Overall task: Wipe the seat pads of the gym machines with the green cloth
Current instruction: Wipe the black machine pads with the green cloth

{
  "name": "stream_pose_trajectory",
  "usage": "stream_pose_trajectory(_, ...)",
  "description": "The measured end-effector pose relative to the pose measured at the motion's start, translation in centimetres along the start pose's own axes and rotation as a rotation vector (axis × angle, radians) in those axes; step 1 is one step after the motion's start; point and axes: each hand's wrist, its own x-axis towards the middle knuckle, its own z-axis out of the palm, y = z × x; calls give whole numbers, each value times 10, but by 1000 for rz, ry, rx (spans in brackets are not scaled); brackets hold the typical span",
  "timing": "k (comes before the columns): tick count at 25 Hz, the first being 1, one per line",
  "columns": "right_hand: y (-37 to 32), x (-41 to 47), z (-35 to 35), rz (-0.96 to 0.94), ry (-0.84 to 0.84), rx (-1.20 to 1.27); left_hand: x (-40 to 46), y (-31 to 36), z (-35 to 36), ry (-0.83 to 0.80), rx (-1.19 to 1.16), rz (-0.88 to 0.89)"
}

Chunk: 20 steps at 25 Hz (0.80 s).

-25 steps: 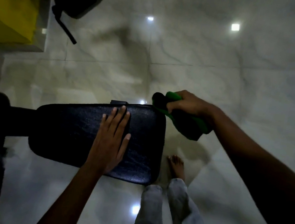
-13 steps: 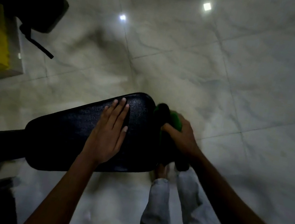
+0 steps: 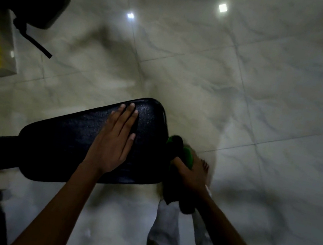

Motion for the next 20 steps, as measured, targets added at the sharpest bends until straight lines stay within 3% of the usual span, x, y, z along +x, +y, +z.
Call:
stream_pose_trajectory(5, -16, 54, 13, -64, 89, 30, 0, 1, 3, -2, 16, -13)
stream_pose_trajectory(11, 6, -2, 3, -12, 59, -30, -2, 10, 2, 29, -16, -90)
stream_pose_trajectory(15, -46, 39, -4, -226, 2, -151, -8, 21, 5, 144, -108, -289)
stream_pose_trajectory(17, -88, 55, 1, -347, -80, -293, -13, 28, 8, 206, -172, -427)
stream_pose_trajectory(20, -135, 64, 17, -499, -346, -513, -21, 39, 10, 232, -214, -586)
